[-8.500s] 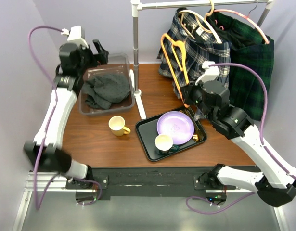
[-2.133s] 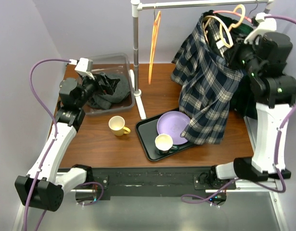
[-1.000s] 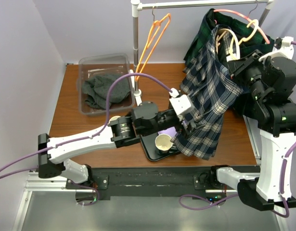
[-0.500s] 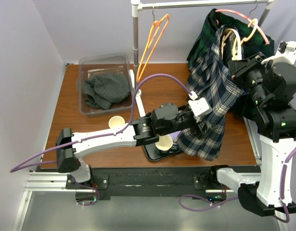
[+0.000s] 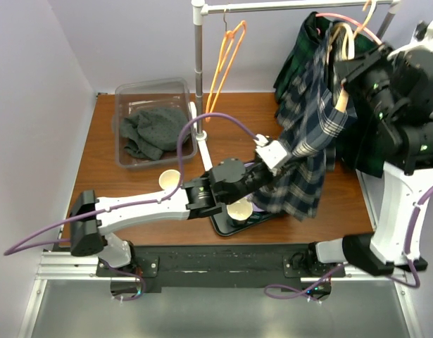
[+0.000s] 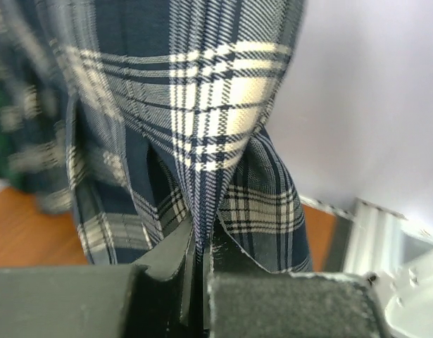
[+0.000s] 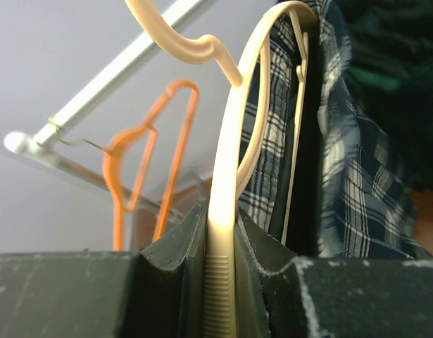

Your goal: Remove the skirt from the hanger

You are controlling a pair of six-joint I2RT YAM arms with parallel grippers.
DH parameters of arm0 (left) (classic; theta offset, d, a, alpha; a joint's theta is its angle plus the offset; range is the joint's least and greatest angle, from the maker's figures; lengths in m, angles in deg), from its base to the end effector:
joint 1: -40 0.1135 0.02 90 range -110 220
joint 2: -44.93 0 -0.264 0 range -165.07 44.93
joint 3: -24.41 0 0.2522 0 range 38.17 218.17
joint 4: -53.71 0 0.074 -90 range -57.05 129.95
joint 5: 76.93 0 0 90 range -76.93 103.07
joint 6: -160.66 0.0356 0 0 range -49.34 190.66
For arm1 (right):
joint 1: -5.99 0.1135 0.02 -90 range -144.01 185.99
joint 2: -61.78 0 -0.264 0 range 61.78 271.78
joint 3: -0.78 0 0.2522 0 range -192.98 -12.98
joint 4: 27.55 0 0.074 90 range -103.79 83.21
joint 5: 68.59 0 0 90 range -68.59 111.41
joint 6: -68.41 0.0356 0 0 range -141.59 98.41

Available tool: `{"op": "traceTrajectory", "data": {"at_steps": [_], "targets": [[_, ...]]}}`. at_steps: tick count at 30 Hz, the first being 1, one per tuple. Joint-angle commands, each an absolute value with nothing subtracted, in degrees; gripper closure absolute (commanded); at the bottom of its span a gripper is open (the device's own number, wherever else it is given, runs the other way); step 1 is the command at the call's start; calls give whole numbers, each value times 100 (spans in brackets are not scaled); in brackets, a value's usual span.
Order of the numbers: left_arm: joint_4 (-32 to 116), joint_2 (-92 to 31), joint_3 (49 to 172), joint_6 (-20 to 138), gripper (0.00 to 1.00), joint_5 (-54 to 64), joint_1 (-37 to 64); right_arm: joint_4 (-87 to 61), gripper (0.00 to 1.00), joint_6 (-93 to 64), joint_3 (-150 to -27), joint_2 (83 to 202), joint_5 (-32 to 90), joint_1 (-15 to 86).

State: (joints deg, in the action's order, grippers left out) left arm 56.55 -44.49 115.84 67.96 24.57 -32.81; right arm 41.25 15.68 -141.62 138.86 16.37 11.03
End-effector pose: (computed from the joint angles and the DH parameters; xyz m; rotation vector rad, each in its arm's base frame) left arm 0.1185 -0.3589 0.3955 0.7499 1.3641 -0.9080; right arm 0.1751 0.0123 0.5933 0.5245 1.5689 0.4935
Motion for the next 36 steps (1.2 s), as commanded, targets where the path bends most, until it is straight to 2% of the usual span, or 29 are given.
{"op": "traceTrajectory", "data": {"at_steps": [1, 7, 12, 15, 20, 23, 28, 32, 36], "targets": [[5674, -4076, 11191, 7040, 100, 3809, -3303, 3007, 100, 1585, -15825, 14105, 1297, 1073], [5770, -4006, 11288, 7690, 100, 4758, -3304, 1734, 100, 1585, -14335, 13237, 1605, 1073], [6209, -3927, 11130, 8323, 100, 5997, -3198, 1811, 100, 1471, -14481, 13182, 1544, 1073], [6218, -3726, 10884, 8271, 100, 6333, -3119, 1794, 100, 1427, -14666, 13218, 1420, 1073], [6236, -3329, 10505, 8007, 100, 6273, -3014, 1829, 100, 1444, -14807, 13262, 1428, 1082], [6201, -3154, 10681, 8007, 100, 6001, -3013, 1741, 100, 1479, -14325, 13034, 1806, 1074], [6131, -3127, 11497, 8235, 100, 5210, -3013, 1583, 100, 1278, -13280, 12332, 2123, 1073], [6262, -3135, 12034, 8455, 100, 4911, -3013, 1626, 100, 1058, -12962, 12014, 2641, 1082], [5956, -3416, 13260, 8596, 100, 4472, -3013, 1802, 100, 794, -12856, 11820, 2853, 1074]]}}
